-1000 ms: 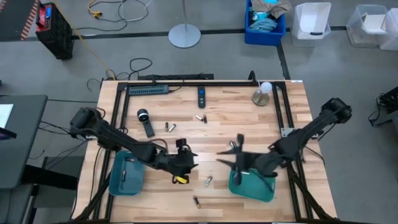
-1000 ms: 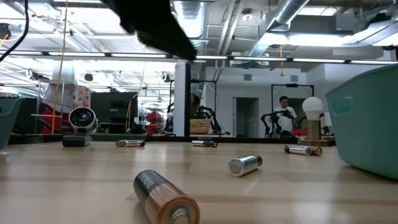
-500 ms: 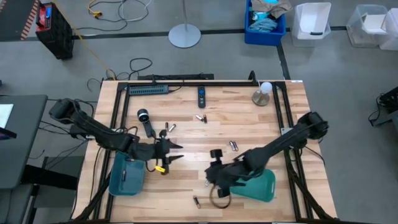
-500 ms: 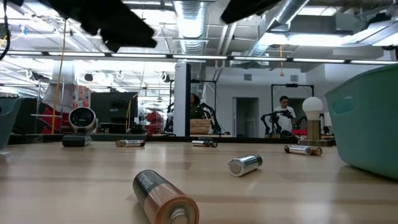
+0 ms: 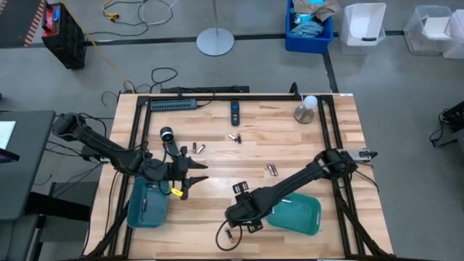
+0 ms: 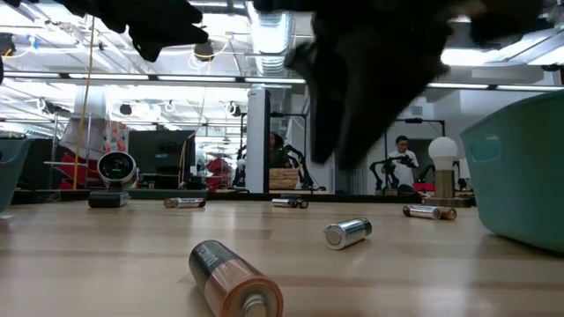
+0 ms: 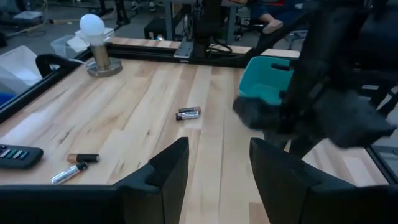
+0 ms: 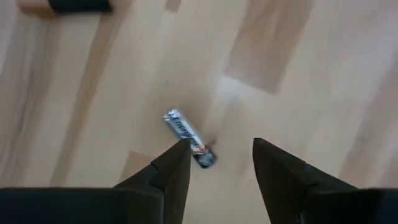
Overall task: Sort batteries
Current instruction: Put the silver battery into the green bin
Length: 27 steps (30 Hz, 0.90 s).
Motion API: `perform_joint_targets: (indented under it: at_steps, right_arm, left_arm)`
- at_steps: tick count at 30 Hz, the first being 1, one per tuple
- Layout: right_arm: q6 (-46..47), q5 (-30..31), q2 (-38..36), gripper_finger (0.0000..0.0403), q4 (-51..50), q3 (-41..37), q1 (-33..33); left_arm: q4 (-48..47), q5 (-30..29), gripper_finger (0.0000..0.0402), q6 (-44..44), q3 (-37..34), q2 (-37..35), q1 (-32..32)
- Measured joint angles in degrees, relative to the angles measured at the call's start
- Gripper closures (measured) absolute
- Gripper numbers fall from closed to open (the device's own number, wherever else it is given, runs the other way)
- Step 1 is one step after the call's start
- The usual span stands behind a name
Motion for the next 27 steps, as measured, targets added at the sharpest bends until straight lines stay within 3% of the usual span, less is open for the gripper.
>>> perform_joint_targets:
  at_steps: [27]
  right_arm:
    - [1.0,-1.8,4.2,0.0221,1.2,-0.1,1.8]
  left_arm:
    - [-0.4,0.2,0.0237,0.1,0.0,0.1,-0.4]
